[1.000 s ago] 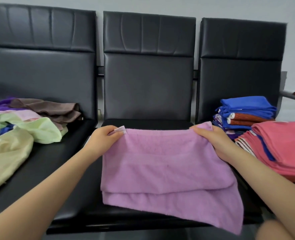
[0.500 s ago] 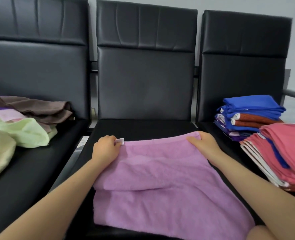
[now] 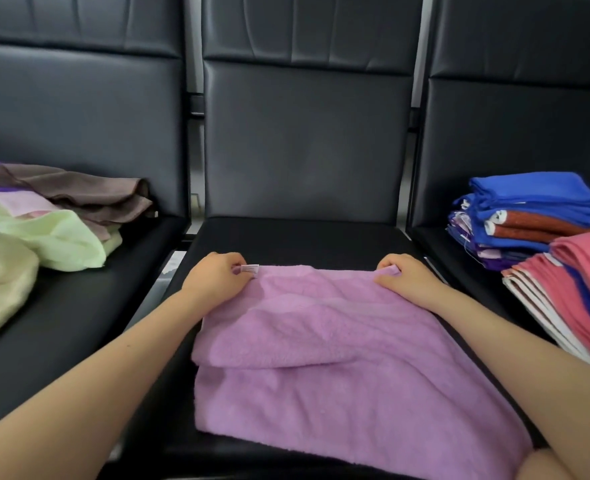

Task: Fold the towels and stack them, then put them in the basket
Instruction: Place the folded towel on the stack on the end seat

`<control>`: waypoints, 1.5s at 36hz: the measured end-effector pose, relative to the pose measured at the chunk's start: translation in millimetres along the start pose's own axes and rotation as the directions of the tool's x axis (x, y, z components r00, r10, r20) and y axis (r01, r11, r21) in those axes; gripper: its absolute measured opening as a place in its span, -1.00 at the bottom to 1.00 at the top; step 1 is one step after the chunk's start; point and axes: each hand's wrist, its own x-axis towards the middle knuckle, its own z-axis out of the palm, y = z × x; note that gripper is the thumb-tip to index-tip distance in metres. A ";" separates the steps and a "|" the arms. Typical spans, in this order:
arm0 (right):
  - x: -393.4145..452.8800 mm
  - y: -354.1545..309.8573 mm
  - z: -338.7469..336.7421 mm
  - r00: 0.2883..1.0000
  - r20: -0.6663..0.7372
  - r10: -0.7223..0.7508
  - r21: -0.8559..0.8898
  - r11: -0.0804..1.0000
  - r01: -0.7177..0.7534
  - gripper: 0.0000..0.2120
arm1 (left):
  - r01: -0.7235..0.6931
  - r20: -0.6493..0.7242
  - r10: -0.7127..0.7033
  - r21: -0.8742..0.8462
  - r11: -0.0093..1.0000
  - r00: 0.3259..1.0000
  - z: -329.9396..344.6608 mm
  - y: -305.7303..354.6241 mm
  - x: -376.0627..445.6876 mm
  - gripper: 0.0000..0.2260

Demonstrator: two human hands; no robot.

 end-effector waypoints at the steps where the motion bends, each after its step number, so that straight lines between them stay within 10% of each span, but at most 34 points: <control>1: -1.1 -0.4 -0.8 1.000 0.012 0.000 0.021 1.000 0.000 -0.97 | 0.002 0.020 -0.002 -0.002 1.000 1.000 -2.0 1.5 -1.3 -0.88; 8: -5.5 1.6 -3.1 0.997 0.079 0.010 -0.023 1.000 -0.008 -0.73 | -0.006 0.103 0.008 -0.022 1.000 0.995 -10.6 0.6 -16.4 -0.82; 24: -16.9 9.5 -0.3 0.998 -0.063 0.003 -0.031 1.000 -0.005 -0.96 | -0.046 0.050 0.045 0.031 0.998 0.998 -8.5 4.6 -27.0 -0.80; 28: -9.1 8.2 -0.7 0.997 -0.004 0.074 -0.083 0.994 -0.074 -0.65 | -0.052 0.058 0.050 0.040 0.998 0.997 -8.5 5.1 -26.3 -0.79; 38: -13.7 -4.4 -2.0 0.998 0.043 0.048 -0.143 0.989 -0.042 -0.89 | -0.137 0.064 0.132 0.067 0.988 0.989 -10.0 -0.7 -24.5 -0.77; 47: -25.7 -1.5 -5.7 0.998 -0.005 -0.055 0.181 0.982 0.055 -0.67 | -0.143 0.075 0.141 0.025 0.989 0.987 -12.8 -4.5 -20.1 -0.74; 54: -33.2 0.9 -4.2 0.993 -0.003 -0.118 0.038 0.992 0.118 -0.85 | -0.134 0.075 0.132 0.030 0.991 0.989 -12.3 -3.2 -27.1 -0.75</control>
